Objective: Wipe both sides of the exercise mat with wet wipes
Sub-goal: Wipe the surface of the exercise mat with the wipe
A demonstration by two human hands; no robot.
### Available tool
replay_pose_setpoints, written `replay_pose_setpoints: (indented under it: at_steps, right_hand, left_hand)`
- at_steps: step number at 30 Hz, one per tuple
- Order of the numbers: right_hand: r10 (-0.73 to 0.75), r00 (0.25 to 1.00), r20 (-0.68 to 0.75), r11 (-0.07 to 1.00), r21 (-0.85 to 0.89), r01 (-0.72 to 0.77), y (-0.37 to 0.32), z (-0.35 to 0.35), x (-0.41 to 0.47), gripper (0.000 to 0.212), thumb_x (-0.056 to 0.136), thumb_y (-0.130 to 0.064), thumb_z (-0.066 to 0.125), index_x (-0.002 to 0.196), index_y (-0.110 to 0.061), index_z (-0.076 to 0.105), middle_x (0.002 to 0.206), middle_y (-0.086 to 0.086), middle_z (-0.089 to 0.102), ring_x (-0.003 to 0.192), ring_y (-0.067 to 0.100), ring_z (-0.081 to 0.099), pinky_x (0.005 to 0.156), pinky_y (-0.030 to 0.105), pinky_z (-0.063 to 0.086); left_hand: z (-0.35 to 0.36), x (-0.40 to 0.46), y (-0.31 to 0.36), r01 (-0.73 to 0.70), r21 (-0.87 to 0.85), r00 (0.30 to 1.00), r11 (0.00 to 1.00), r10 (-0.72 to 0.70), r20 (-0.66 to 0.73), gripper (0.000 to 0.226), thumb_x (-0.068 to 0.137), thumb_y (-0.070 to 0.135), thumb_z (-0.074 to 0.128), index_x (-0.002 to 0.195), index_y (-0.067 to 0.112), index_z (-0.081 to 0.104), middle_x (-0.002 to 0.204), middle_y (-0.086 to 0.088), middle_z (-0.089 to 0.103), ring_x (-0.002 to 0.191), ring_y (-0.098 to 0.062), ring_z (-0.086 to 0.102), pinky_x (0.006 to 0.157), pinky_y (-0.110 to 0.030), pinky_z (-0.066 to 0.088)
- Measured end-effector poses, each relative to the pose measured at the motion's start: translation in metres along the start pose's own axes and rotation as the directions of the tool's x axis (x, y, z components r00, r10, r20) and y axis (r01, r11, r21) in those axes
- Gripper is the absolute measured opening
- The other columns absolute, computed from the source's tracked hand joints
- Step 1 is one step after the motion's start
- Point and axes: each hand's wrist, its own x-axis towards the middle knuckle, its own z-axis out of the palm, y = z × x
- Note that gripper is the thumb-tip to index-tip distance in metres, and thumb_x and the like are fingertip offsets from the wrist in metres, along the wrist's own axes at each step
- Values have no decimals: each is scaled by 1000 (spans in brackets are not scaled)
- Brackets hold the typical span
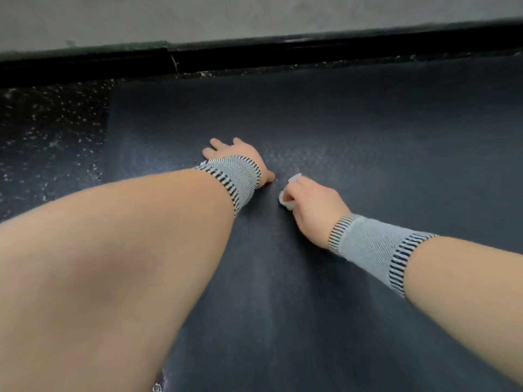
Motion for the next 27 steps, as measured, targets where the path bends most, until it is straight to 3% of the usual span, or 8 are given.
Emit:
replay_pose_setpoints:
  at_steps: [6,9,12,14,16,18,22,27]
  right_hand:
    - [-191,871,453,980,33,198,-24,-8,-72,12,87,-14,50,90,-25,51,108,0,58,101,24,58,87,32,45]
    - [-18,954,299,995,94,-10,-26,-48,-61,12,93,-33,50,89,-24,58,92,-4,62,91,19,59,74,25,40]
    - [131,973,190,930,316,-187,-22,-67,-56,25,87,-43,57,82,-20,66,73,-5,66,59,6,56,56,19,42]
    - [222,954,200,749,592,-298,-26,-64,-59,16,87,-30,60,82,-17,69,69,0,67,52,5,53,52,16,43]
    - [241,928,283,443,819,-365,-37,-57,-64,14,89,-9,57,84,-14,69,77,10,68,64,17,61,59,22,50]
    - [172,912,373,244,881,-406,-52,-53,-68,15,89,-4,57,89,-12,69,82,12,70,69,21,67,60,23,53]
    - [188,917,353,228,892,-390,-71,-55,-70,12,88,-5,59,86,-13,68,77,10,70,62,17,66,58,23,52]
    - [358,911,206,372,863,-341,-63,-70,-74,17,80,-11,71,65,-12,63,62,7,59,48,12,49,50,22,44]
  left_hand:
    - [-2,-25,-37,-192,-85,981,978,192,-1,97,84,55,65,157,25,9,164,-14,-1,148,-37,16,118,-46,24]
    - [13,-45,-55,-317,-67,947,946,312,-74,76,94,34,58,157,24,16,165,-8,1,150,-28,14,120,-41,22]
    - [28,-73,-62,-387,-113,922,915,380,-73,68,93,19,55,154,26,26,164,-1,15,147,-23,26,118,-31,25]
    - [26,-94,-63,-418,-225,907,880,417,-57,68,90,14,57,152,26,33,156,-4,36,133,-23,48,107,-23,37]
    - [18,-111,-66,-420,-407,892,811,451,-21,66,87,12,64,148,24,41,142,-5,54,121,-22,59,101,-23,44]
    - [9,-127,-72,-429,-484,878,762,479,-24,55,87,14,67,139,21,53,128,1,64,110,-14,64,99,-24,47]
    - [2,-140,-84,-433,-442,899,786,414,-143,9,88,25,68,95,22,72,70,7,63,57,-5,55,55,-16,47]
    - [32,-145,-93,-217,-875,938,434,341,-63,14,87,17,72,75,12,66,81,-15,70,74,-27,64,72,-39,55]
